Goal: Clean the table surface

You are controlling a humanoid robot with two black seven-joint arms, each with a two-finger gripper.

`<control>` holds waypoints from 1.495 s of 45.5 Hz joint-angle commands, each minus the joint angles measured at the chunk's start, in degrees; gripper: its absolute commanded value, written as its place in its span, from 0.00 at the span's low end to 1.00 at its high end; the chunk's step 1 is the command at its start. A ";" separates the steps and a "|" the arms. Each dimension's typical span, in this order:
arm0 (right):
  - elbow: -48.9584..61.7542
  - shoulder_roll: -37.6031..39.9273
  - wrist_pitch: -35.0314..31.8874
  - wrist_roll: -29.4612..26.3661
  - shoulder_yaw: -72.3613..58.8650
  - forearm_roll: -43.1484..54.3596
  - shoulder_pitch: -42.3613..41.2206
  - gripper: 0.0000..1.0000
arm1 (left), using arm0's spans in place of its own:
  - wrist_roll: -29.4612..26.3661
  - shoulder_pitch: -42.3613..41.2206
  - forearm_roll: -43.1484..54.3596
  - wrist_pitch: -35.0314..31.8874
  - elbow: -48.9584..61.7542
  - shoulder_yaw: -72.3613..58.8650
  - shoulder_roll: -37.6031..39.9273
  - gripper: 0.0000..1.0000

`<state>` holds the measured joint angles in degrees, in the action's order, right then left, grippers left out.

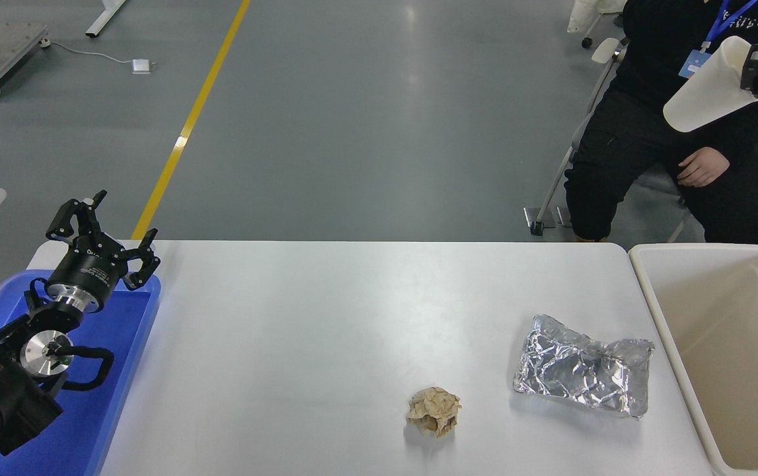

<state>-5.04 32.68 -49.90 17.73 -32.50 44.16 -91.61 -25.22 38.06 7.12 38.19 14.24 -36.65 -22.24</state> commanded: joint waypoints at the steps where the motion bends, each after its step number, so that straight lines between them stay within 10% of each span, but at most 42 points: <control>1: 4.41 0.81 -0.10 0.11 -0.38 0.04 8.80 0.00 | 0.00 0.09 0.00 -0.05 0.00 0.00 0.00 1.00; 11: 11.53 0.72 -0.10 0.02 0.32 -0.92 20.93 0.00 | 0.00 0.00 0.00 -0.05 0.00 0.00 0.00 1.00; 39: 15.32 -4.46 34.33 -4.54 1.47 -16.39 52.40 0.00 | 0.00 0.00 0.00 -0.05 0.00 0.00 0.00 1.00; 58: 15.06 -9.65 44.10 -10.88 6.48 -19.20 57.60 0.00 | 0.00 0.00 -0.09 -0.05 0.00 0.00 0.09 1.00; 59: 15.06 -9.65 44.10 -10.88 6.48 -19.20 57.60 0.13 | 0.00 0.00 -0.09 -0.05 0.00 0.00 0.00 1.00; 61: 15.23 -9.56 44.44 -10.79 6.57 -19.20 57.51 0.83 | 0.00 0.00 0.00 -0.05 0.00 0.00 0.00 1.00; 62: 15.06 -9.56 44.36 -10.79 6.57 -19.20 57.33 1.00 | 0.00 0.00 -0.09 -0.14 0.00 0.00 0.00 1.00; 68: 15.32 -9.21 44.53 -10.79 6.65 -19.47 56.72 1.00 | 0.00 0.09 -0.09 -0.14 0.00 0.00 0.00 1.00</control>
<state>10.06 23.89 -7.18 7.84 -26.89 25.44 -35.20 -25.22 38.06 7.06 38.13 14.24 -36.65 -22.23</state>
